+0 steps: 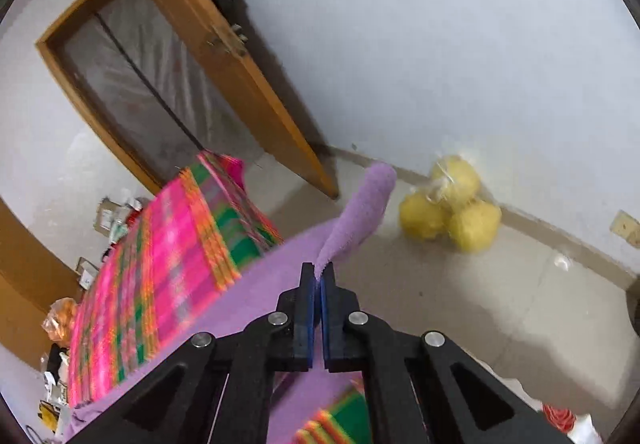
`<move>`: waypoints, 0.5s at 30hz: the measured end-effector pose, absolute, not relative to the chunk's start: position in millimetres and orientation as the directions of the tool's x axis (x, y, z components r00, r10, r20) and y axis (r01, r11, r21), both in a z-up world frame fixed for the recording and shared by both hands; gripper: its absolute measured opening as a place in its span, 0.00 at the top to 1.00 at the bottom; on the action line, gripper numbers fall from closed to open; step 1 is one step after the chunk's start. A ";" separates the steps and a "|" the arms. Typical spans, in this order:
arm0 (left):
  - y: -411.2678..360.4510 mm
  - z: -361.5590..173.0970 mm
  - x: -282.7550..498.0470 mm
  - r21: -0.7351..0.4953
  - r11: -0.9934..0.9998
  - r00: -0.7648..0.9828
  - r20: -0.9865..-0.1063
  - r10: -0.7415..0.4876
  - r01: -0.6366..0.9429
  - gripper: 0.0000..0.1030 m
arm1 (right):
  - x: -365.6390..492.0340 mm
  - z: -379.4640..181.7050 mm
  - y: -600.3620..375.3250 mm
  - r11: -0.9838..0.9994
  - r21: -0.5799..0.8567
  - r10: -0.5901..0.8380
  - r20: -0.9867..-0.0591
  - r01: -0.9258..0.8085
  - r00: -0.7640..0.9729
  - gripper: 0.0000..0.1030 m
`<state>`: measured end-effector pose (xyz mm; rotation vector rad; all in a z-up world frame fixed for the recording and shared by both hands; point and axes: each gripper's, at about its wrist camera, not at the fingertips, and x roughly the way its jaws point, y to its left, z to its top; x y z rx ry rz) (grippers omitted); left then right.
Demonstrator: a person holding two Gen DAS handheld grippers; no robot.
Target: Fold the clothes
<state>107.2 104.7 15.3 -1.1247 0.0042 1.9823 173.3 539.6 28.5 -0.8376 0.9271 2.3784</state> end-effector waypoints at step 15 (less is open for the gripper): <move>104.4 15.8 106.7 -0.376 -0.656 -0.248 -0.713 0.656 -0.655 0.71 | 183.6 1.4 553.3 -0.635 0.431 0.162 -0.737 -0.641 -0.656 0.98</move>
